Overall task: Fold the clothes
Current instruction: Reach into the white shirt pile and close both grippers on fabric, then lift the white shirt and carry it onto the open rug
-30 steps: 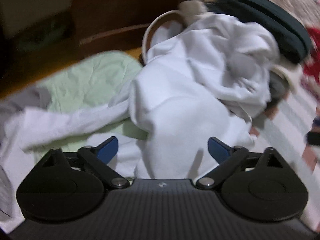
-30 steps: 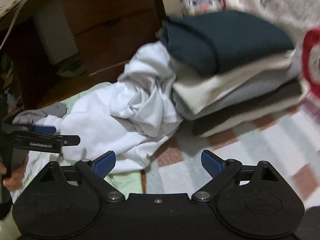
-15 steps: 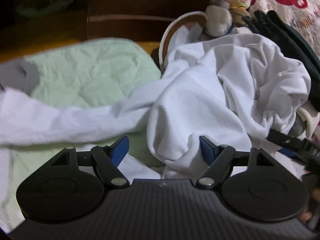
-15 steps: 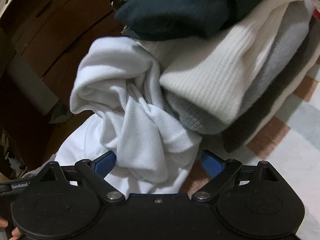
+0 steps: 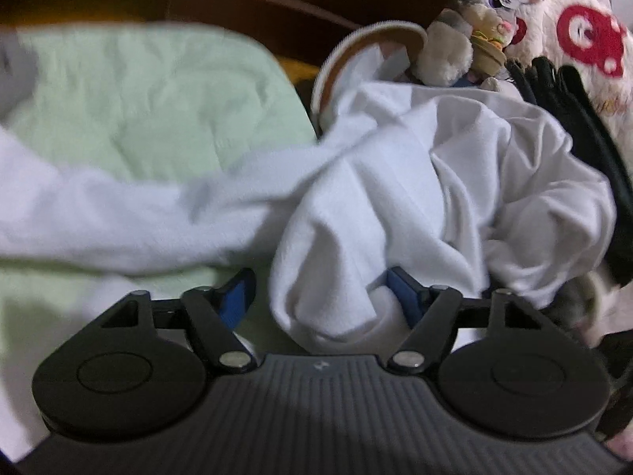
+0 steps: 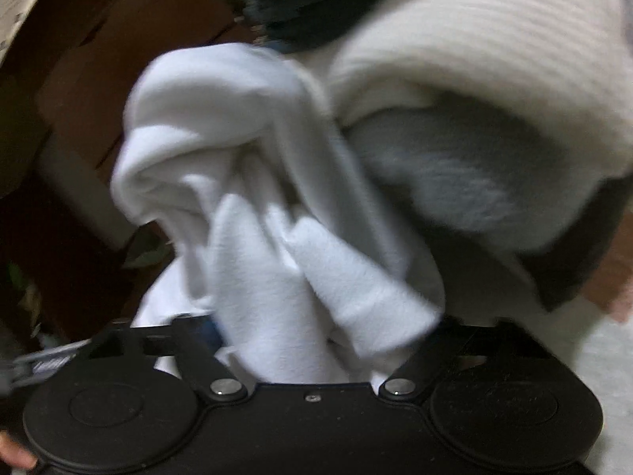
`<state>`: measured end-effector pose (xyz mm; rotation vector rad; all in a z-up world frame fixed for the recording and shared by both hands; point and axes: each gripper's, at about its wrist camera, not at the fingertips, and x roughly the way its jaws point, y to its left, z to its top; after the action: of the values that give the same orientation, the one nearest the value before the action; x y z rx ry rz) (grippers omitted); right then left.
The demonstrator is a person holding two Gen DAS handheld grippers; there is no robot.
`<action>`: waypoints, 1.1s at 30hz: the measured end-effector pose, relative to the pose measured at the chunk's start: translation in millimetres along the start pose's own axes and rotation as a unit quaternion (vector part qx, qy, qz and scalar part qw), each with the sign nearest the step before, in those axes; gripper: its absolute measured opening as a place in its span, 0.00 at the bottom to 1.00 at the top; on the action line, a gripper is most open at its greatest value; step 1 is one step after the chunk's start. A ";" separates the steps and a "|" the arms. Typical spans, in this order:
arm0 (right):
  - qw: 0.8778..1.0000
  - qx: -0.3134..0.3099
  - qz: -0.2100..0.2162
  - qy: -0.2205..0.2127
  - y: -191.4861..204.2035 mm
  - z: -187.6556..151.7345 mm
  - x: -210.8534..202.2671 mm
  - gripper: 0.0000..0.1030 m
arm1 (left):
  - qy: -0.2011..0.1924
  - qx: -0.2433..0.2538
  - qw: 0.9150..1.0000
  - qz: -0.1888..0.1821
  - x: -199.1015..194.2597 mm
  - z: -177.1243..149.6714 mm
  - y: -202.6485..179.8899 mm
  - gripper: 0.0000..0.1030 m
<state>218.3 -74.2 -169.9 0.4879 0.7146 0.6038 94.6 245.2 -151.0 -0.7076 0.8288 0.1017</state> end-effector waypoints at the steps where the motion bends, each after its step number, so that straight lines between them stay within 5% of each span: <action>1: 1.000 -0.007 0.008 0.004 4.8 -0.8 -2.1 0.44 | 0.009 -0.005 1.000 -0.013 1.8 -0.3 1.2 0.47; 4: 0.999 -0.018 0.037 0.014 15.8 0.6 -15.4 0.35 | 0.011 0.037 0.999 -0.019 -2.7 -3.9 -9.9 0.36; 16: 0.986 -0.011 0.164 0.042 42.4 22.6 -101.1 0.33 | 0.014 0.155 0.984 -0.091 -54.0 -31.1 -66.1 0.30; 24: 0.985 -0.033 0.164 0.040 43.6 39.9 -153.8 0.32 | 0.021 0.215 0.964 -0.155 -94.1 -63.5 -110.6 0.29; 33: 0.992 -0.025 0.122 0.015 47.6 22.7 -276.3 0.32 | 0.050 0.288 0.926 -0.241 -136.3 -120.3 -173.9 0.29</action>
<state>52.5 -225.8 -0.7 0.5240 0.6714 0.8586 -15.3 62.6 -17.2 -0.3400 0.7099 -0.6077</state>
